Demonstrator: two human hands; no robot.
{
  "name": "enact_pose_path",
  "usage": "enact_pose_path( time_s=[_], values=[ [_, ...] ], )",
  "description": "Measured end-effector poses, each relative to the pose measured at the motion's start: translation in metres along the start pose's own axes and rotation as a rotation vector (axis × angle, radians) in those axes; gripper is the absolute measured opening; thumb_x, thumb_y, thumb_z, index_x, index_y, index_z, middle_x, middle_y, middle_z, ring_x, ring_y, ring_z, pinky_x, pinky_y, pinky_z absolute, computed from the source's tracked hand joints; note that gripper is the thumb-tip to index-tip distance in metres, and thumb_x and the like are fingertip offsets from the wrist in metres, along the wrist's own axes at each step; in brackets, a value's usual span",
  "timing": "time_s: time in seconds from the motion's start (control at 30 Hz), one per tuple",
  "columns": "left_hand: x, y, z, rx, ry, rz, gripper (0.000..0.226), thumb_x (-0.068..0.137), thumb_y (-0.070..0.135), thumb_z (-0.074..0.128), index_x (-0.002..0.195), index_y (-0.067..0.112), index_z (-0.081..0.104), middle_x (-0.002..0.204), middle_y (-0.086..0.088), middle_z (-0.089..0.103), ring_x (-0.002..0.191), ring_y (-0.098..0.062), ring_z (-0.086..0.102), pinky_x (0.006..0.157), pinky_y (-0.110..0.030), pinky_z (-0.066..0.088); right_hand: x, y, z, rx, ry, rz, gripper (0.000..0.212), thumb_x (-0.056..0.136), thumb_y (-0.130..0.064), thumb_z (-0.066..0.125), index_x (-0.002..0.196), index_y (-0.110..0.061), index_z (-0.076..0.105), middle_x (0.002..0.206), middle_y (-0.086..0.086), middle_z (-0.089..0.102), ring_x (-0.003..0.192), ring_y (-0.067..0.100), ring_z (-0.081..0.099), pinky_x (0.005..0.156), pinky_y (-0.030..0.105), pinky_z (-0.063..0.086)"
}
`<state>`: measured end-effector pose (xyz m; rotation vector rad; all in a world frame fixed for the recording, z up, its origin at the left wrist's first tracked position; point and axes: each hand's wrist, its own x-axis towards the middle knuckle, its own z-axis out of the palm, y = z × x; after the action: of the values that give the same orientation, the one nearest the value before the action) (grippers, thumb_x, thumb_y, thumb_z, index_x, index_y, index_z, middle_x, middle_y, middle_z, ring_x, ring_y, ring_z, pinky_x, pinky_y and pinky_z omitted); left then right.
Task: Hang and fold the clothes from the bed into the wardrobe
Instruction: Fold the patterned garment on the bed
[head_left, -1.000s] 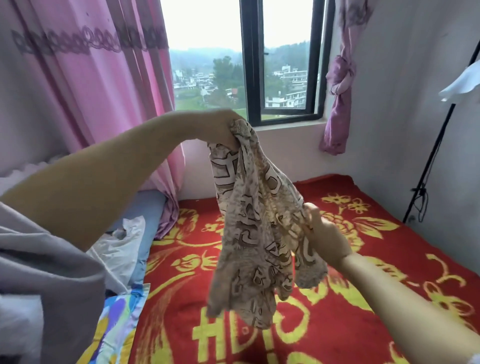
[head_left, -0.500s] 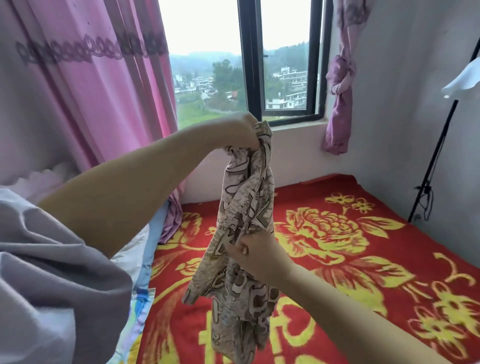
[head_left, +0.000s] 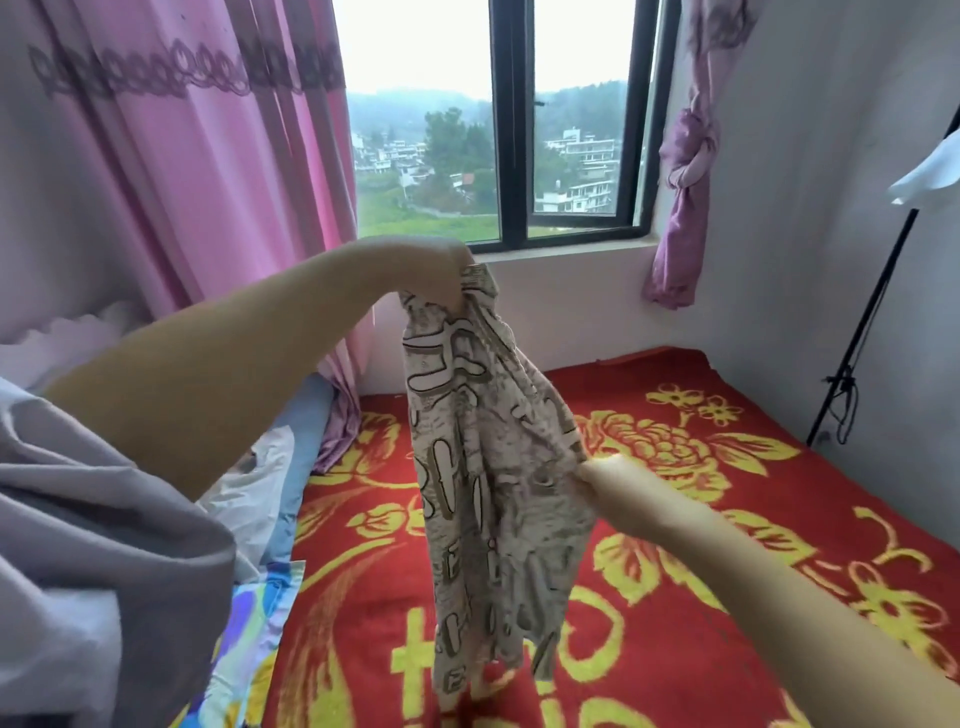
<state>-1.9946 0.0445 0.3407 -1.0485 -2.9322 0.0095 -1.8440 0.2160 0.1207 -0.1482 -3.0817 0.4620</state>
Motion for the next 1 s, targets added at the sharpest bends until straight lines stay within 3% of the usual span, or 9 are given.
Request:
enact_pose_path(
  time_s=[0.1, 0.23, 0.33, 0.4, 0.53, 0.63, 0.73, 0.8, 1.0],
  values=[
    [0.014, 0.003, 0.016, -0.024, 0.011, 0.071, 0.019, 0.085, 0.006, 0.061, 0.105, 0.006, 0.063, 0.078, 0.001, 0.057, 0.068, -0.014, 0.054, 0.059, -0.021, 0.047, 0.001, 0.057, -0.025, -0.061, 0.241, 0.090, 0.024, 0.094, -0.024, 0.044, 0.096, -0.008, 0.061, 0.092, 0.015, 0.068, 0.085, 0.034, 0.065, 0.068, 0.041, 0.051],
    [0.060, 0.038, 0.029, -0.168, 0.163, 0.131, 0.024, 0.089, 0.001, 0.052, 0.098, 0.020, 0.063, 0.077, 0.004, 0.058, 0.067, -0.012, 0.054, 0.063, -0.026, 0.049, 0.007, 0.122, -0.054, 0.337, 0.532, 0.207, 0.074, 0.074, -0.073, 0.036, 0.100, -0.010, 0.067, 0.087, 0.010, 0.069, 0.080, 0.026, 0.060, 0.068, 0.034, 0.041],
    [0.101, 0.066, 0.042, -0.264, 0.306, 0.137, 0.031, 0.087, 0.002, 0.050, 0.101, 0.022, 0.069, 0.096, 0.001, 0.069, 0.084, -0.019, 0.064, 0.072, -0.035, 0.057, 0.021, 0.172, -0.071, 0.510, 0.547, 0.339, 0.041, 0.086, -0.051, 0.061, 0.100, -0.012, 0.060, 0.088, 0.006, 0.064, 0.084, 0.026, 0.057, 0.071, 0.035, 0.040],
    [0.121, 0.083, 0.049, -0.317, 0.399, 0.113, 0.029, 0.087, 0.004, 0.051, 0.100, 0.022, 0.070, 0.098, -0.001, 0.070, 0.090, -0.022, 0.065, 0.077, -0.037, 0.057, 0.029, 0.196, -0.089, 0.538, 0.589, 0.366, 0.027, 0.091, -0.036, 0.062, 0.100, -0.014, 0.051, 0.085, 0.005, 0.058, 0.082, 0.026, 0.053, 0.069, 0.036, 0.038],
    [0.140, 0.098, 0.048, -0.551, 0.683, 0.064, 0.016, 0.084, 0.018, 0.061, 0.093, 0.021, 0.073, 0.092, 0.001, 0.073, 0.086, -0.021, 0.066, 0.075, -0.040, 0.055, 0.018, 0.209, -0.153, 0.194, 0.886, 0.306, 0.064, 0.084, -0.062, 0.041, 0.113, -0.007, 0.056, 0.099, 0.021, 0.065, 0.087, 0.037, 0.060, 0.065, 0.029, 0.028],
    [0.132, 0.090, 0.042, -0.735, 0.843, 0.143, 0.020, 0.079, 0.016, 0.071, 0.099, 0.016, 0.074, 0.094, 0.003, 0.072, 0.087, -0.017, 0.065, 0.077, -0.030, 0.054, -0.007, 0.197, -0.196, -0.078, 1.000, 0.178, 0.076, 0.076, -0.069, 0.033, 0.108, -0.008, 0.064, 0.091, 0.023, 0.067, 0.082, 0.041, 0.062, 0.061, 0.034, 0.037],
    [0.107, 0.069, 0.066, -0.791, 0.839, 0.192, 0.028, 0.076, 0.006, 0.074, 0.104, 0.010, 0.073, 0.099, -0.002, 0.069, 0.095, -0.019, 0.060, 0.084, -0.027, 0.047, -0.028, 0.187, -0.196, -0.194, 0.932, -0.046, 0.049, 0.082, -0.050, 0.062, 0.101, -0.005, 0.069, 0.080, 0.020, 0.069, 0.070, 0.039, 0.066, 0.061, 0.038, 0.050],
    [0.086, 0.041, 0.111, -0.739, 0.788, 0.210, 0.027, 0.074, 0.003, 0.073, 0.100, 0.008, 0.074, 0.100, -0.007, 0.071, 0.098, -0.025, 0.060, 0.087, -0.034, 0.047, -0.037, 0.179, -0.162, -0.195, 0.715, -0.137, 0.032, 0.081, -0.034, 0.074, 0.097, -0.007, 0.069, 0.075, 0.014, 0.069, 0.065, 0.034, 0.067, 0.058, 0.039, 0.053],
    [-0.025, -0.057, 0.332, -0.546, 0.392, 0.245, 0.021, 0.066, 0.013, 0.056, 0.077, 0.019, 0.074, 0.083, -0.005, 0.070, 0.077, -0.029, 0.064, 0.077, -0.036, 0.046, -0.073, 0.111, 0.088, -0.145, 0.114, -0.206, 0.033, 0.072, -0.010, 0.068, 0.101, -0.020, 0.054, 0.085, 0.004, 0.067, 0.073, 0.029, 0.065, 0.055, 0.032, 0.047]
  ],
)
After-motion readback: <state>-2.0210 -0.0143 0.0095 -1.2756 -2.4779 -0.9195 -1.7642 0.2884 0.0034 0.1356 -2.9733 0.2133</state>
